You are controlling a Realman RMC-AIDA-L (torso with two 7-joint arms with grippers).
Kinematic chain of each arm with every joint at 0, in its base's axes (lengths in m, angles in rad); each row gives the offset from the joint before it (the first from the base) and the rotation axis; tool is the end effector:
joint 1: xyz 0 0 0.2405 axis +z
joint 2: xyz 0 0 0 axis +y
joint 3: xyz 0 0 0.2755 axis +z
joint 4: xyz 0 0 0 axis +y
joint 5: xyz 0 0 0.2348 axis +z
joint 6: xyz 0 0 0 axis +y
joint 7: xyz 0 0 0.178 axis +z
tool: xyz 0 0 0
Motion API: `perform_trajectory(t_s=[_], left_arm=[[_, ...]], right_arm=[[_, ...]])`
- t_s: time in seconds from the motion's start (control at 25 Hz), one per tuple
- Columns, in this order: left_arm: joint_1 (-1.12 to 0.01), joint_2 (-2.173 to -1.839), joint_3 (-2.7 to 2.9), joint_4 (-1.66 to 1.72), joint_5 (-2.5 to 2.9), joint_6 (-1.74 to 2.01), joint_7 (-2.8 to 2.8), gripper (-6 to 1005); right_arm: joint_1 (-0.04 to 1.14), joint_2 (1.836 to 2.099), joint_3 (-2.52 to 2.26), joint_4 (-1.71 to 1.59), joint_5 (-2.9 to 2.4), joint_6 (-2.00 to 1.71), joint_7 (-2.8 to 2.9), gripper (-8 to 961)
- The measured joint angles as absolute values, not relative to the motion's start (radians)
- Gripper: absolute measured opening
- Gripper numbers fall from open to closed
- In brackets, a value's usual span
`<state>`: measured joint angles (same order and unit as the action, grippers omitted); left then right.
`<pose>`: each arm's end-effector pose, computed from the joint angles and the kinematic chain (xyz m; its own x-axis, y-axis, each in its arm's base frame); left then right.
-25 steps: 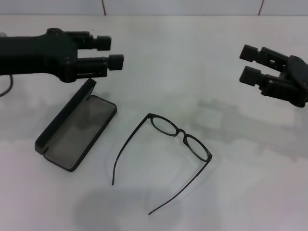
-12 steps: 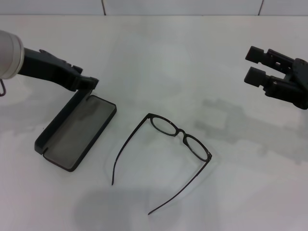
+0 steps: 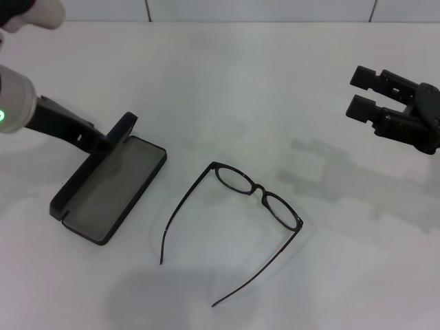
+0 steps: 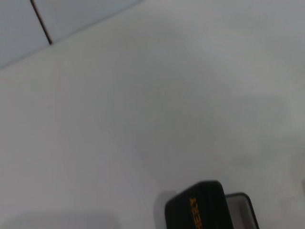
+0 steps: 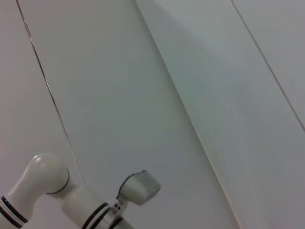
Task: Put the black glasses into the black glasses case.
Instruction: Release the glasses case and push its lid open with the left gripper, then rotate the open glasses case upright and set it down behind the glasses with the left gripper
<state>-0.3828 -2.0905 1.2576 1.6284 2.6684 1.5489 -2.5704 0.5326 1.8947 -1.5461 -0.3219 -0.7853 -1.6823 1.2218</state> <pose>-0.2404 0.3775 0.0312 0.6878 0.7257 -0.0156 0.5722 -0.5553 -0.6034 0.2299 0.3557 -0.0137 0.4788 -0.2750 -0.8337 -0.3921 -0.9167 0.0771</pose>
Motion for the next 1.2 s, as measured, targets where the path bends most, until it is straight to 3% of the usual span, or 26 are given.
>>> perform_trajectory(t_s=[0.88, 1.2], left_arm=[[-0.407, -2.089, 1.275, 1.533, 2.739, 1.567, -2.606, 442], [-0.406, -2.089, 1.278, 1.582, 2.733, 1.573, -2.606, 280]], right_arm=[[0.525, 1.897, -1.546, -0.323, -0.785, -1.685, 1.212, 824], [0.517, 1.895, -1.551, -0.320, -0.789, -1.721, 1.210, 824]])
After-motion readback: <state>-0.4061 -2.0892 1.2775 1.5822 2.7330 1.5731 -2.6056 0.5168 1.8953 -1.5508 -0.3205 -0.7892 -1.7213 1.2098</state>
